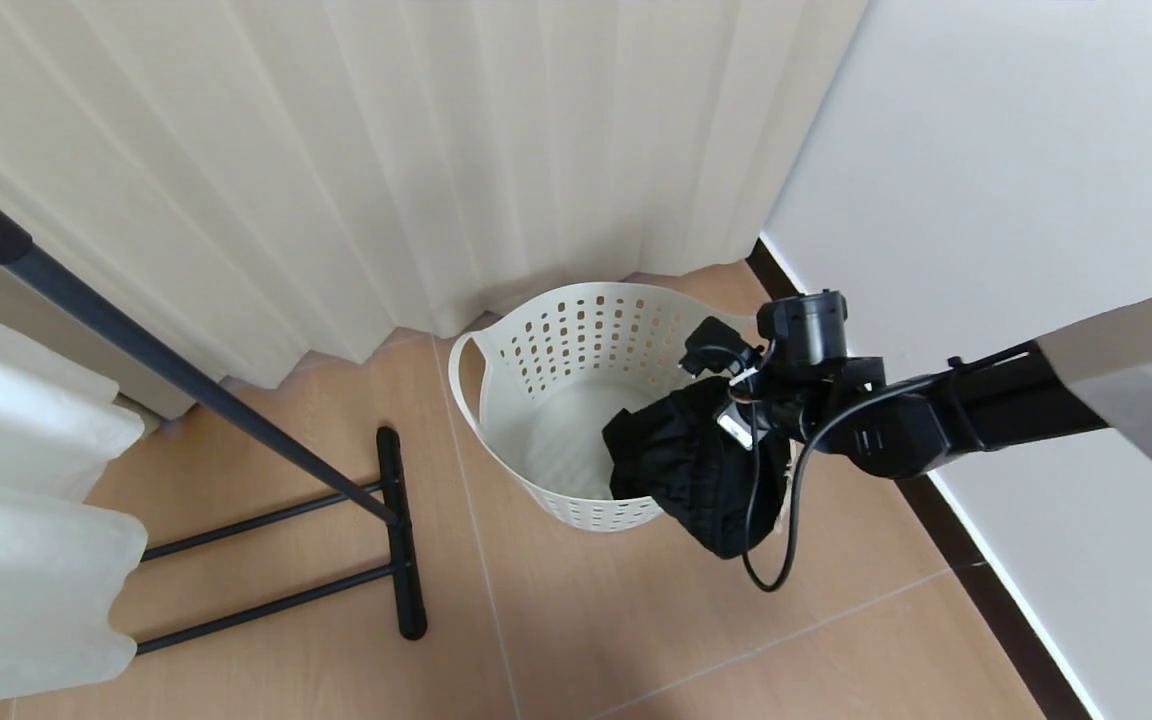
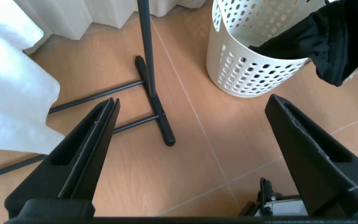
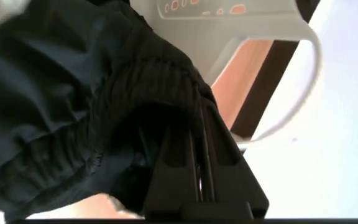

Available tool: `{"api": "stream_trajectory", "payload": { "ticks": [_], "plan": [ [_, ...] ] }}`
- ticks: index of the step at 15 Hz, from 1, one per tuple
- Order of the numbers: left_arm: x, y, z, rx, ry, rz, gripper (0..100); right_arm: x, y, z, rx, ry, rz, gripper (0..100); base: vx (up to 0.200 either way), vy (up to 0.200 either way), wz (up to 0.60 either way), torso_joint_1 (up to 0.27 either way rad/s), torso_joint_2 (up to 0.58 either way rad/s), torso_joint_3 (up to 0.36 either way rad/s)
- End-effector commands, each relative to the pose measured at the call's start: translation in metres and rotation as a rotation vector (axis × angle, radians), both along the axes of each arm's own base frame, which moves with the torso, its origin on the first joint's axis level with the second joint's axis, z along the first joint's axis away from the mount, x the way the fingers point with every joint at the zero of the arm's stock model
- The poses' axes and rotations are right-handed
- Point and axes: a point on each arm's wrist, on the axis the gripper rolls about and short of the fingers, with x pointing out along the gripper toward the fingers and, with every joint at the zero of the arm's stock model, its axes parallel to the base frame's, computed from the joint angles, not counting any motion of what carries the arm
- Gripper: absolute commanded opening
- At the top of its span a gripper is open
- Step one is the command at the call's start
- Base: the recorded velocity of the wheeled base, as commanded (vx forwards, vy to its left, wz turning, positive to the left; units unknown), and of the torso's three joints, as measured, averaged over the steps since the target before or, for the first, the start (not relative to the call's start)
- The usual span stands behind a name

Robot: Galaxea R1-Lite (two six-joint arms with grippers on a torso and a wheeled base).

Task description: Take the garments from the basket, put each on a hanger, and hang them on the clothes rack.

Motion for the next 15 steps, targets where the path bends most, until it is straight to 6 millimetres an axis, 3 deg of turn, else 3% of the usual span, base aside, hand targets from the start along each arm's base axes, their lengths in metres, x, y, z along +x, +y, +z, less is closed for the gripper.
{"api": "stream_trajectory", "payload": {
  "ticks": [1,5,8,9,15],
  "plan": [
    [0.000,0.000,0.000,0.000,0.000,0.000,100,-0.067,-0.010,0.052,0.171,-0.050,-0.016,0,0.000,0.000,0.00,0.000,0.00,0.000],
    [0.000,0.000,0.000,0.000,0.000,-0.001,100,-0.179,-0.034,0.109,0.452,-0.139,0.034,0,0.000,0.000,0.00,0.000,0.00,0.000],
    [0.000,0.000,0.000,0.001,0.000,-0.001,100,-0.247,-0.051,0.126,0.639,-0.175,0.139,0,0.000,0.000,0.00,0.000,0.00,0.000],
    [0.000,0.000,0.000,0.001,-0.002,0.000,100,-0.258,-0.054,0.125,0.685,-0.165,0.165,0,0.000,0.000,0.00,0.000,0.00,0.000],
    [0.000,0.000,0.000,0.000,-0.005,0.002,100,-0.260,-0.055,0.125,0.697,-0.158,0.189,0,0.000,0.000,0.00,0.000,0.00,0.000]
  ]
}}
